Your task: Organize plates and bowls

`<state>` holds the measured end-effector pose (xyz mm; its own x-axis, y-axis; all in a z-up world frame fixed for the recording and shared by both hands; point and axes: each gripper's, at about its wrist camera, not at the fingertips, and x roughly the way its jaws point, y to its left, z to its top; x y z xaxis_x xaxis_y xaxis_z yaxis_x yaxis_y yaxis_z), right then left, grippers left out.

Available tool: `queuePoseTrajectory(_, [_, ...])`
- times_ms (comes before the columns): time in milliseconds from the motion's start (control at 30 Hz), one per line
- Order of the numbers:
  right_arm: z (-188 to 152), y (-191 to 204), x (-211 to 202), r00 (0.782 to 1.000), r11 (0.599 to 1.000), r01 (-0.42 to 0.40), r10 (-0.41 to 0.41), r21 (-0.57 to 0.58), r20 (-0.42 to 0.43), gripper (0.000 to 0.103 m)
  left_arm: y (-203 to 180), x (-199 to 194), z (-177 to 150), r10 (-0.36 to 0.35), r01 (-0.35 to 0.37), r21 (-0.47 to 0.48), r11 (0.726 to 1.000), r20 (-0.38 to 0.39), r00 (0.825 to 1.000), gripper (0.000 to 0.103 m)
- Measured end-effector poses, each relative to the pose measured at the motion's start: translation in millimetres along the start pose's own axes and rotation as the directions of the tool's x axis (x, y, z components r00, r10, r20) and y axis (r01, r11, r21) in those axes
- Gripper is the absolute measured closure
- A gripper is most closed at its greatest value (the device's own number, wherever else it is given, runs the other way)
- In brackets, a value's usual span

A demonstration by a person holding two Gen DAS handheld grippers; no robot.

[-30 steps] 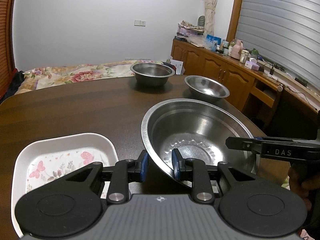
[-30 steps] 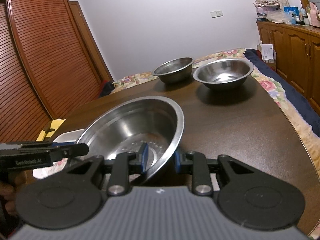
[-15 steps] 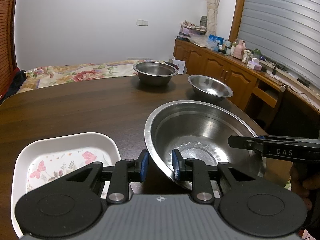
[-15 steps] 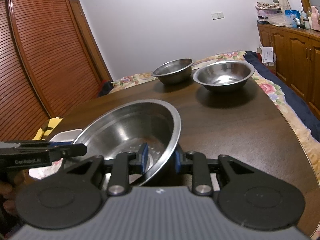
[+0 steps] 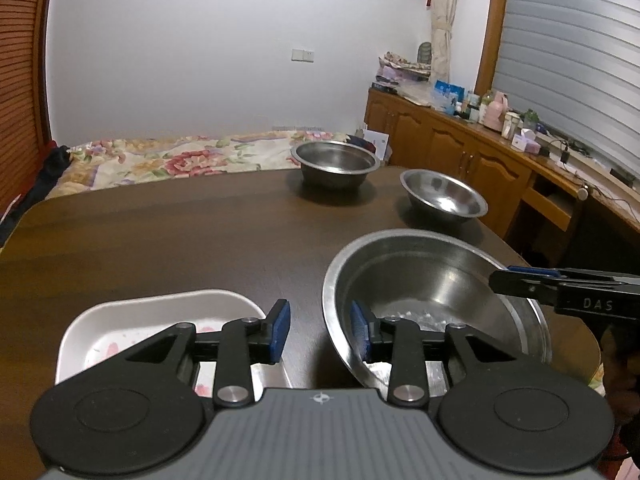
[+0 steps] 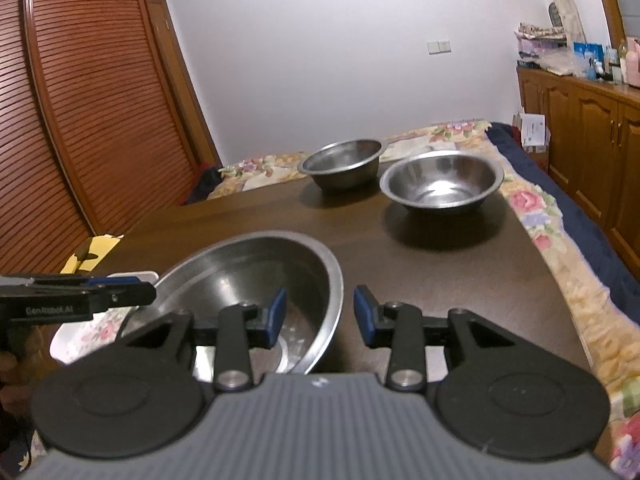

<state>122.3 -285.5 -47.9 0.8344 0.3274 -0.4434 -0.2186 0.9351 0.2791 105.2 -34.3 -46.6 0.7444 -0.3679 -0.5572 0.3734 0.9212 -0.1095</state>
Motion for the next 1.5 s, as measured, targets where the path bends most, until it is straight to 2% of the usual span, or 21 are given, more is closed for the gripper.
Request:
queuePoseTrajectory(500, [56,-10,-24,0.993,0.994,0.049,-0.037,-0.102,0.115,0.064,0,-5,51,0.023,-0.027,0.047,0.999,0.092,0.995,0.064])
queuePoseTrajectory(867, [73,-12,-26,0.989,0.991,0.04,-0.021,-0.13,0.143,0.064,-5,4,69,0.024,-0.032,0.076,0.997,0.1,0.995,0.064])
queuePoseTrajectory(1167, [96,-22,16,0.994,0.987,0.03,-0.012,-0.16,0.111,0.064,-1,42,91,0.025,-0.032,0.113,0.993,0.065,0.998,0.064])
queuePoseTrajectory(1367, [111,-32,62,0.999,0.986,0.004,0.004,-0.166,0.046,0.064,9,77,110,-0.003,0.001,0.062,0.998,0.025,1.0,0.064])
queuePoseTrajectory(1500, [119,-37,93,1.0,0.984,-0.001,0.001,-0.176,0.004,0.064,10,100,120,0.003,-0.003,0.064,0.998,0.0,1.0,0.064])
